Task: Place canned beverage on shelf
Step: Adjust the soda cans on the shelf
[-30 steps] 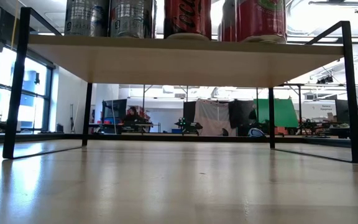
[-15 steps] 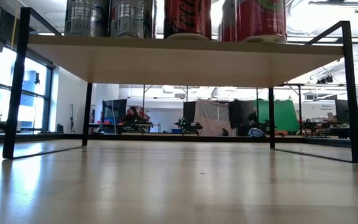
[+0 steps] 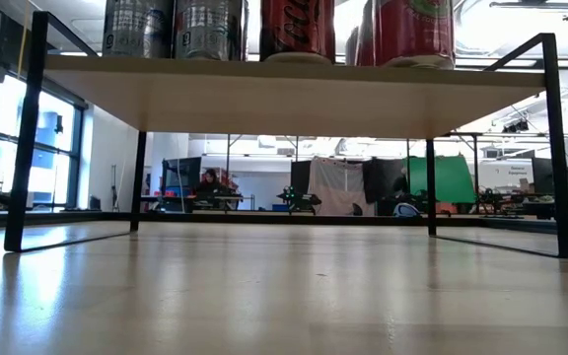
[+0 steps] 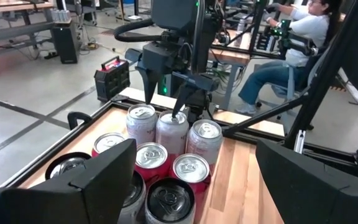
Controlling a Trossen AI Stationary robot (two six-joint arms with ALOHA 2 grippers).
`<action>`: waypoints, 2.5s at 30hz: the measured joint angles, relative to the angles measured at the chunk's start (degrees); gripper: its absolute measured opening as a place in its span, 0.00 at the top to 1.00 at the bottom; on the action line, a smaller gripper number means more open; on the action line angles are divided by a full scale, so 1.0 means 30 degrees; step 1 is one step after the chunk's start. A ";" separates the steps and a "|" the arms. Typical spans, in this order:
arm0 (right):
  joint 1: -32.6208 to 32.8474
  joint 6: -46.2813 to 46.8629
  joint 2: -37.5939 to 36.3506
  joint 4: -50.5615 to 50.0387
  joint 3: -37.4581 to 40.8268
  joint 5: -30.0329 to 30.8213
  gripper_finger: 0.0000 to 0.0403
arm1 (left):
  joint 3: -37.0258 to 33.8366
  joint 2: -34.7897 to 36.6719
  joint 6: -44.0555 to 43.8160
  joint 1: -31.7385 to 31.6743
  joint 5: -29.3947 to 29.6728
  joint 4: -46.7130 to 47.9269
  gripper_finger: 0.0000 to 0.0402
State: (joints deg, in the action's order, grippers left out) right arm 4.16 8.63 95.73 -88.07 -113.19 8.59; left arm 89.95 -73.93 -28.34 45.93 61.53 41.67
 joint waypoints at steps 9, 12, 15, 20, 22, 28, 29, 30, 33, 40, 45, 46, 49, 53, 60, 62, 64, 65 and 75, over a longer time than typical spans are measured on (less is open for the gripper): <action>0.0000 0.0237 0.0017 0.0065 -0.0129 0.0011 0.32 | 0.0000 0.0000 0.0190 0.0000 0.0009 -0.0628 0.19; 0.0000 0.0562 0.0012 0.0296 -0.0136 -0.0007 0.32 | 0.0000 0.0000 0.0175 0.0045 0.0001 -0.0669 0.19; 0.0000 0.0617 0.0004 0.0881 -0.0136 -0.0321 0.32 | 0.0000 0.0000 0.0175 0.0220 -0.0013 -0.0787 0.19; 0.0000 0.0298 -0.0010 0.1937 -0.0129 -0.0307 0.32 | 0.0000 0.0000 0.0022 0.0510 0.0265 -0.0890 0.19; 0.0000 0.0132 -0.0017 0.1928 -0.0129 -0.0158 0.32 | 0.0004 0.0000 -0.0013 0.0575 0.0325 -0.0976 0.19; 0.0000 0.0126 -0.0017 0.1932 -0.0122 -0.0151 0.32 | 0.0000 0.0000 0.0007 0.0605 0.0329 -0.1160 0.19; 0.0000 0.0129 -0.0017 0.1930 -0.0122 -0.0144 0.32 | 0.0000 0.0000 0.0014 0.0605 0.0329 -0.1160 0.19; 0.0000 0.0192 0.0030 0.1928 -0.0122 -0.0156 0.32 | 0.0003 0.0000 0.0007 0.0605 0.0329 -0.1160 0.19; 0.0149 0.0486 0.0190 0.1756 -0.0100 -0.0406 0.32 | 0.0000 0.0000 0.0015 0.0605 0.0303 -0.1187 0.19; 0.0554 0.0020 0.0575 0.1407 -0.0100 -0.0321 0.32 | 0.0001 0.0000 0.1106 0.0869 0.0080 -0.1422 0.19; 0.0532 0.0386 0.0602 0.1288 -0.0100 0.0140 0.32 | 0.0015 0.0015 0.1156 0.0914 0.0052 -0.1447 0.19; 0.0503 0.0547 0.0602 0.1280 -0.0100 0.0145 0.32 | 0.0011 0.0053 0.1158 0.0987 0.0038 -0.1433 0.19; 0.0488 0.0633 0.0609 0.1232 -0.0106 0.0170 0.32 | 0.0015 0.0279 0.1166 0.1243 0.0030 -0.1437 0.19; 0.0568 0.0715 0.0580 0.1207 -0.0107 0.0090 0.32 | 0.0022 0.0463 0.1343 0.1694 0.0022 -0.1422 0.19; 0.0798 0.2232 0.0334 0.1131 -0.2418 0.0072 0.32 | 0.0022 0.0669 0.2360 0.2223 0.0238 -0.1440 0.19; 0.1074 0.3102 0.0327 0.1169 -0.3662 0.0088 0.32 | 0.0022 0.0752 0.2521 0.2253 0.0186 -0.1495 0.19; 0.1702 0.4120 0.0303 0.1178 -0.4655 0.0110 0.32 | 0.0022 0.0772 0.2553 0.2358 0.0215 -0.1732 0.19; 0.2179 0.4585 0.0303 0.1128 -0.5050 0.0096 0.32 | 0.0022 0.0772 0.2672 0.2461 0.0244 -0.1874 0.19; 0.8024 1.0411 0.0310 0.0865 -0.4428 0.1651 0.32 | 0.0015 0.1451 0.6808 0.3519 0.0687 -0.4561 0.19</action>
State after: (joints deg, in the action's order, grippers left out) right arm 28.23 39.86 96.66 -85.47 -126.48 13.55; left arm 90.00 -69.58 -7.91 56.49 63.60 27.99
